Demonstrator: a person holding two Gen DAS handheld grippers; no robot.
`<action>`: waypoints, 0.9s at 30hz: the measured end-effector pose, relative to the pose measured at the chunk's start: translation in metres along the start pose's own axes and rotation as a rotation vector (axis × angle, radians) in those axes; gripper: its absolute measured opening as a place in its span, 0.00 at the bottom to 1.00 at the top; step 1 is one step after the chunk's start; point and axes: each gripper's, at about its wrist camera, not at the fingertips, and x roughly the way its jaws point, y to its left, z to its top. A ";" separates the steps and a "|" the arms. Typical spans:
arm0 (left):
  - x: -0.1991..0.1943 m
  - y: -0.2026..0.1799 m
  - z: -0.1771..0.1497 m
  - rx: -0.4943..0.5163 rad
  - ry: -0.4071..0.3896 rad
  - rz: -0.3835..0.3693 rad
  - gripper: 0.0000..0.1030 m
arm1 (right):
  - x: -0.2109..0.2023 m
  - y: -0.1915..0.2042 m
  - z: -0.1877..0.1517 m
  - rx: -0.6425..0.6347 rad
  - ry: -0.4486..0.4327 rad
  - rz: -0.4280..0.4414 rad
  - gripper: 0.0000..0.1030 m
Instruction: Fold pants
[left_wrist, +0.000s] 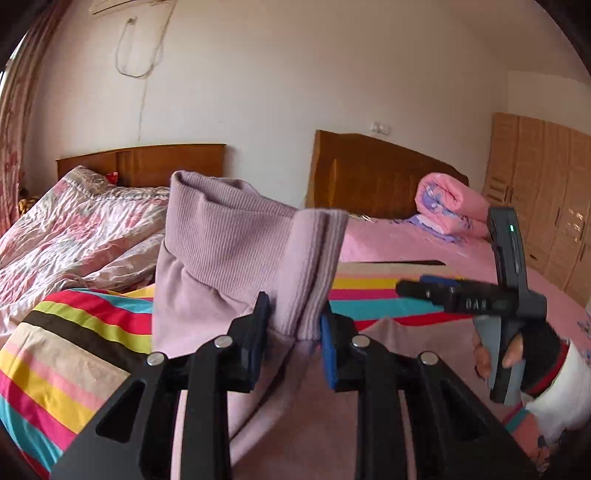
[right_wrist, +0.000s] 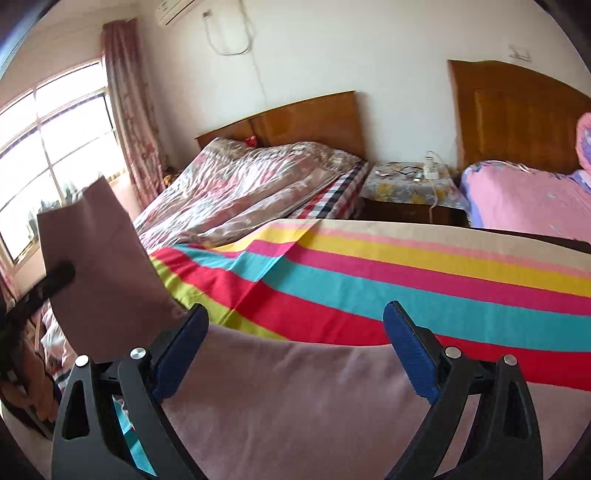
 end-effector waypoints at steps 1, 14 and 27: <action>0.020 -0.032 -0.020 0.066 0.067 -0.075 0.44 | -0.016 -0.026 0.003 0.053 -0.027 -0.038 0.89; 0.006 -0.017 -0.091 0.066 0.159 0.006 0.81 | -0.029 -0.067 -0.102 0.190 0.243 0.155 0.84; 0.020 0.037 -0.146 0.158 0.343 0.222 0.85 | 0.050 0.003 -0.111 0.049 0.430 0.181 0.71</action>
